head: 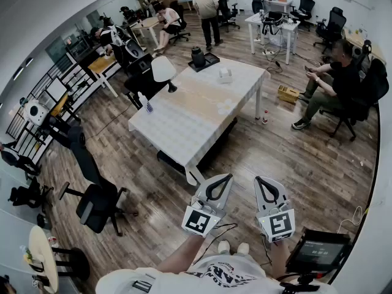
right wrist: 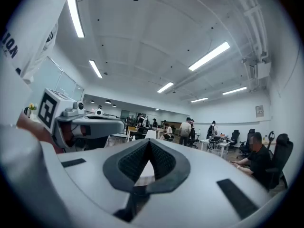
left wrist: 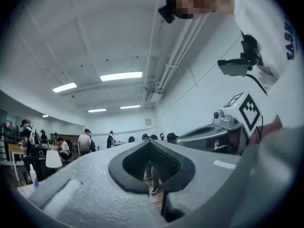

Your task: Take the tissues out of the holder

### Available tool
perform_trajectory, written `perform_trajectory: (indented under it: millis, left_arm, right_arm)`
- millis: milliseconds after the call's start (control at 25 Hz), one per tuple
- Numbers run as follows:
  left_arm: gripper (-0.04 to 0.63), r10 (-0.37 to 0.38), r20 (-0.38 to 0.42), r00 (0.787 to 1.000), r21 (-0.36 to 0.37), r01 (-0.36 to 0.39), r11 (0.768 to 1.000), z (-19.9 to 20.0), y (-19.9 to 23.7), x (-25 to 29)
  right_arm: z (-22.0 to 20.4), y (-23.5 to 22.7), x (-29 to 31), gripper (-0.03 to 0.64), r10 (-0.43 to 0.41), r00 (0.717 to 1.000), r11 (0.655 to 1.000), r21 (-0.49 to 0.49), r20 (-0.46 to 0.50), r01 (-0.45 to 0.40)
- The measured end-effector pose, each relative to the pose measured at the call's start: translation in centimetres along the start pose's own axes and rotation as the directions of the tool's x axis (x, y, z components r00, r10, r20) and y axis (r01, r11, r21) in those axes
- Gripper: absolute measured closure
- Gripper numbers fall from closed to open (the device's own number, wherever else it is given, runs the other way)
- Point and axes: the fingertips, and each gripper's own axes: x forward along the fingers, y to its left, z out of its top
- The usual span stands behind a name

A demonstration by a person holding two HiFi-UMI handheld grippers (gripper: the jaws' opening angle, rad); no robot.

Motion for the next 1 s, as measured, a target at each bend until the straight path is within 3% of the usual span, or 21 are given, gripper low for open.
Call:
perform_trajectory:
  millis: [80,200,400,600,760,1000]
  left_arm:
    - [0.591,0.007,-0.004,1.0,0.022,-0.007,1.0,1.4,-1.8,-2.0]
    - [0.591,0.051,-0.036,0.998,-0.007,-0.051,0.999,1.5,-3.3,-4.6]
    - [0.591,0.119,-0.035,0.992,0.012,-0.119,0.993,2.4,-2.5,-7.6]
    - [0.591,0.181,-0.097,0.979,-0.019,-0.183,0.983,1.3,-0.9,-10.7]
    - [0.591,0.185,-0.108,0.977,-0.03,-0.189,0.982,1.3,-0.8,-11.8]
    - [0.591,0.19,-0.145,0.971,-0.04,-0.197,0.98,0.2,-0.9,-11.8]
  right_arm:
    - [0.5,1.5,-1.6,0.611,0.009,1.0,1.0,0.02,-0.013,-0.008]
    - [-0.3,2.9,-3.7,0.611,0.023,0.999,0.998,0.055,-0.047,-0.02]
    - [-0.2,2.7,-6.2,0.611,-0.013,0.999,0.997,0.081,-0.051,0.017]
    - [0.6,3.8,-7.3,0.611,-0.025,0.999,0.994,0.103,-0.036,0.029]
    - [0.4,4.8,-7.0,0.611,-0.02,0.996,0.997,0.076,-0.084,0.027]
    - [-1.1,2.4,-7.5,0.61,-0.085,0.99,0.99,0.103,-0.111,0.096]
